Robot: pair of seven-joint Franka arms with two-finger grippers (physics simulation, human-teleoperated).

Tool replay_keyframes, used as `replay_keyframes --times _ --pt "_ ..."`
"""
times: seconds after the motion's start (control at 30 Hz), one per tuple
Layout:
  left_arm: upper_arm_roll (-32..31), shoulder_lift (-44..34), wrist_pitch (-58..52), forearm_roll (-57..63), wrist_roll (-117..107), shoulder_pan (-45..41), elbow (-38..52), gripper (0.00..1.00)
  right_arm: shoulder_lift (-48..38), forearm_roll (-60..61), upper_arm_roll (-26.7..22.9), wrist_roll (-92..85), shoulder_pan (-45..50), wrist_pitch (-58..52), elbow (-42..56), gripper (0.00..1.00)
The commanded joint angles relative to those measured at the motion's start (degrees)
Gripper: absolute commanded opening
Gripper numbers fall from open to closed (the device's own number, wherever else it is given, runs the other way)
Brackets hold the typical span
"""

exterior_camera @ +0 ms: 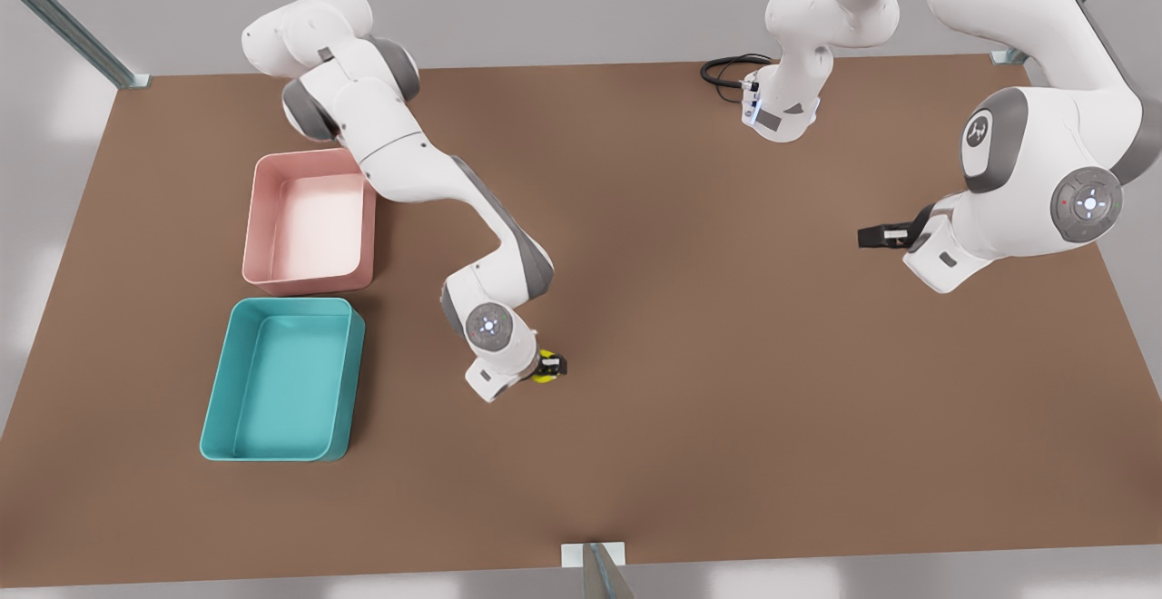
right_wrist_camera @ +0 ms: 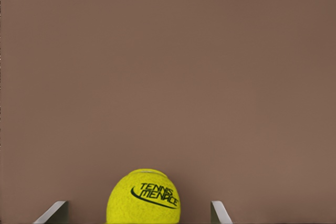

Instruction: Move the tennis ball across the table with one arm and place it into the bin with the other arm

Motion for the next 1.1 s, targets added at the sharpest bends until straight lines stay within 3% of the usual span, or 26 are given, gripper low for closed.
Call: replay_keyframes --times 0.0,0.83,0.93,1.07 --pt "-0.02 -0.06 0.14 0.03 -9.76 0.0 0.01 1.0 0.18 0.06 0.0 19.55 0.52 2.35 -0.17 1.0" --pt "-0.02 0.46 0.14 -0.06 -9.85 0.0 -0.07 1.0 4.04 -0.73 -0.09 19.2 2.19 7.18 -3.43 1.0" --pt "-0.02 0.55 0.14 -0.06 -9.85 0.0 -0.07 1.0 4.04 -0.29 -0.09 18.85 2.01 7.18 -3.43 0.74" --pt "-0.02 0.64 0.14 -0.15 -9.94 -0.09 -0.07 1.0 3.78 -0.12 -0.09 18.58 1.05 7.1 -3.43 0.72"
